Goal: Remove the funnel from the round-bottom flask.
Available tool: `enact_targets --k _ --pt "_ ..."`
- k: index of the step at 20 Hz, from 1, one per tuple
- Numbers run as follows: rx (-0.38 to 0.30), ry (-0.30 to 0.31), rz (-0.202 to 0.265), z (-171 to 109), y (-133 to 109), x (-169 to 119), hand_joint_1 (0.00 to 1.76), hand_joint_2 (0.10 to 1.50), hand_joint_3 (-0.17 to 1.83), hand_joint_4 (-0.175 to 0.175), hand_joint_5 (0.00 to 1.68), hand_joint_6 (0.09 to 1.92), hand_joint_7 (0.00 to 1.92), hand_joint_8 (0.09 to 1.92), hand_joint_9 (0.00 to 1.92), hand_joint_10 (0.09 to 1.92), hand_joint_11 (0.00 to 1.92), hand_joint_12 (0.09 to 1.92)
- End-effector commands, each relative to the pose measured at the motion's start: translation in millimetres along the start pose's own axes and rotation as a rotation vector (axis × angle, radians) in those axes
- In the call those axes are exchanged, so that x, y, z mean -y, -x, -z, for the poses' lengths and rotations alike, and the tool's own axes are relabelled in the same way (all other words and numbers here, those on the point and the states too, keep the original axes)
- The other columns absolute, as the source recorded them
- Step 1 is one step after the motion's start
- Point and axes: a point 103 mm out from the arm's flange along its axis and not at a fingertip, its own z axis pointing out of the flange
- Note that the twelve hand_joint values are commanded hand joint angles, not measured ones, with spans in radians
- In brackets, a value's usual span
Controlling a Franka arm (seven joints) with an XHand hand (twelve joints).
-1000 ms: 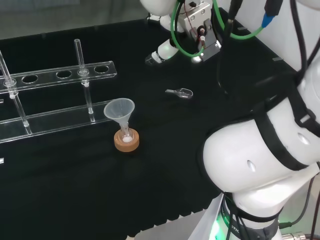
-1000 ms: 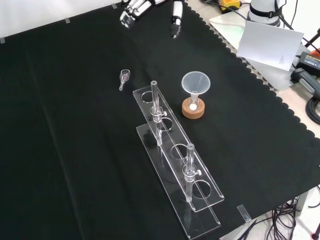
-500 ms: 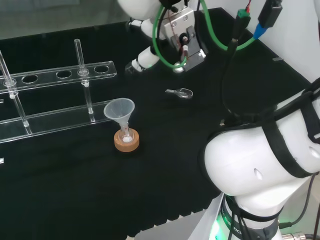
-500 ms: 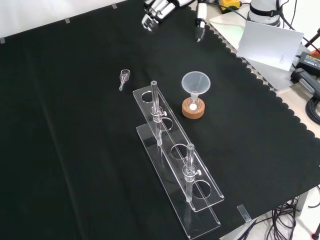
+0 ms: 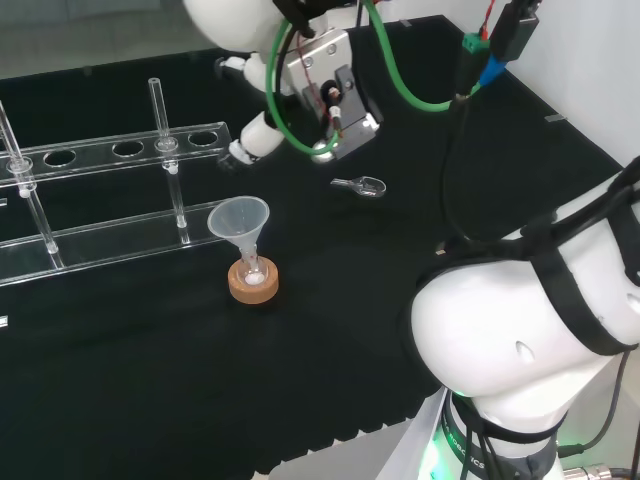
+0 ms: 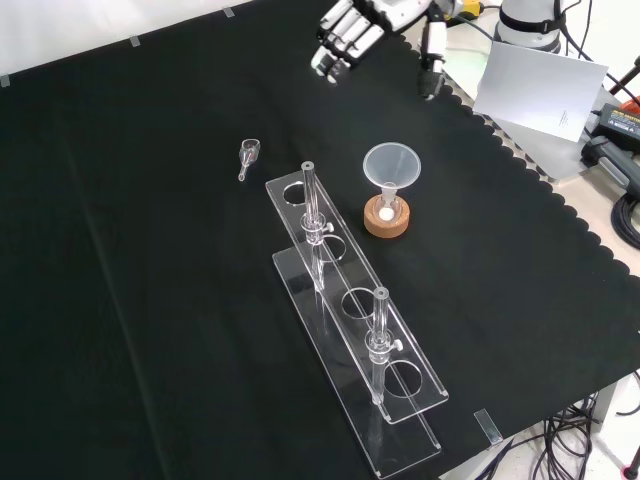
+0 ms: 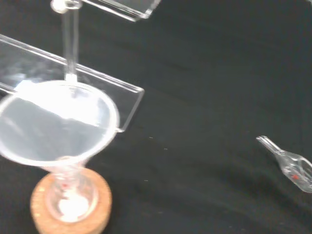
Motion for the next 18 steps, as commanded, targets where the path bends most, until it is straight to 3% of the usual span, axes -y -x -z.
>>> enact_targets --k 1,4,7,15,18 --pt "-0.051 -0.075 0.033 8.1 -21.1 9.1 0.38 0.62 0.0 0.012 0.0 0.09 0.16 0.09 0.22 0.09 0.02 1.6" --pt "-0.072 -0.143 0.052 7.6 -17.4 9.9 0.34 0.6 -0.01 0.008 0.0 0.09 0.09 0.09 0.07 0.09 0.0 1.46" --pt "-0.108 -0.177 0.074 4.9 -11.4 12.8 0.32 0.59 -0.01 0.006 0.0 0.09 0.02 0.09 0.01 0.09 0.0 1.17" --pt "-0.2 -0.196 0.095 1.0 -6.6 29.7 0.32 0.59 0.0 0.012 0.0 0.09 0.0 0.09 0.0 0.09 0.0 0.1" --pt "-0.212 -0.192 0.101 -5.6 -9.8 33.0 0.32 0.59 0.0 0.018 0.0 0.09 0.0 0.09 0.0 0.09 0.0 0.09"
